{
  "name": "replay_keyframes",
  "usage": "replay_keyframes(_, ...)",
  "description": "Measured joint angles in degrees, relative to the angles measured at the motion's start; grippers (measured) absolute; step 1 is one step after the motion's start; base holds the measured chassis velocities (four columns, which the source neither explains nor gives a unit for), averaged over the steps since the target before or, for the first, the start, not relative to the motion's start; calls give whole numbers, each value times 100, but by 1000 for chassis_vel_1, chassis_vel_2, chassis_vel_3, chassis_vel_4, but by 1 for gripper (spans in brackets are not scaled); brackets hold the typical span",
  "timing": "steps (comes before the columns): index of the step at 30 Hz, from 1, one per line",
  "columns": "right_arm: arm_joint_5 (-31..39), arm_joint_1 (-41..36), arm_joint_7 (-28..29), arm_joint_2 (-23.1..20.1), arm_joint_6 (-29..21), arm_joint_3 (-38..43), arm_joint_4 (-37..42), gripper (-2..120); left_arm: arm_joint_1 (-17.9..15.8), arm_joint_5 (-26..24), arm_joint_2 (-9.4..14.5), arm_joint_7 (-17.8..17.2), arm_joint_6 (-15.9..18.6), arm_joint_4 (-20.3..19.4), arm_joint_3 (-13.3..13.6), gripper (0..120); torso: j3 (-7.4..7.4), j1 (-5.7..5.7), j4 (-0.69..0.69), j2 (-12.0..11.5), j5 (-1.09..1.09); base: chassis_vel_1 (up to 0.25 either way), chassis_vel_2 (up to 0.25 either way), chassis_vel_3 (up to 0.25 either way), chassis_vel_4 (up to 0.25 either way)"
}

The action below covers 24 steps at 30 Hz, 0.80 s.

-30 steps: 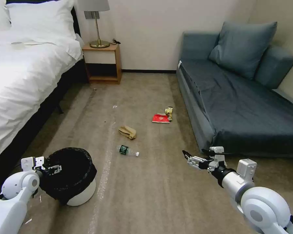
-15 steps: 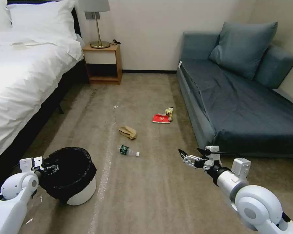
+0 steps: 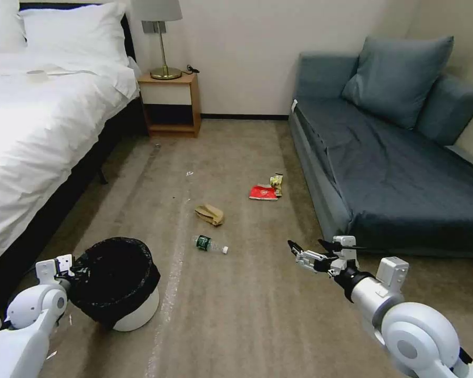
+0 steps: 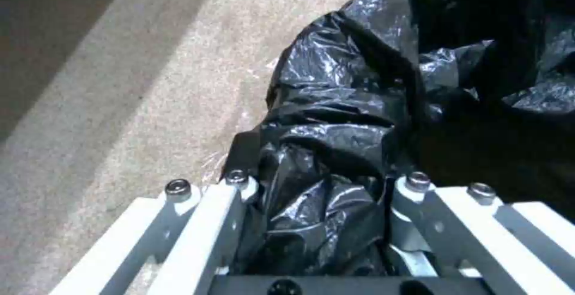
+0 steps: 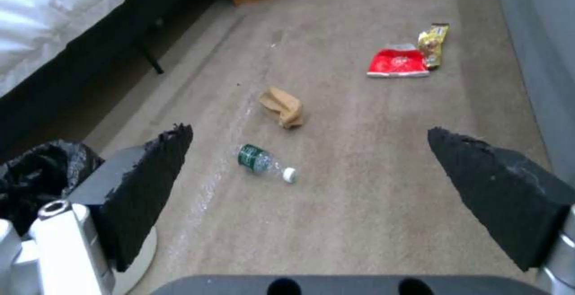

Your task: Pick up the trash bin, then pick up the garbage on the floor and place it into the trash bin.

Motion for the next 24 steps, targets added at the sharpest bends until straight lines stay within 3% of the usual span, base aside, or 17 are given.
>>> replay_keyframes(6, -24, -236, 0, -6, 23, 191, 109, 100, -25, 18, -15, 2, -45, -46, 5, 26, 2, 2, 1, -2, -14, 0, 0, 0, 0)
replay_keyframes(13, -144, -582, -45, 0, 61, 428, 215, 100, -5, 316, 192, 136, -167, -198, 113, 26, 5, 4, -6, -6, -29, 0, 0, 0, 0)
replay_keyframes(19, -193, -626, -50, 96, 62, 448, 248, 100, 104, 579, 405, 307, -230, -326, 46, 19, 6, 5, -5, -7, -30, 0, 0, 0, 0)
replay_keyframes(24, -206, -686, -48, 94, 60, 497, 254, 100, 202, 866, 603, 429, -356, -441, -124, 8, 3, 5, -2, -7, -16, 0, 0, 0, 0)
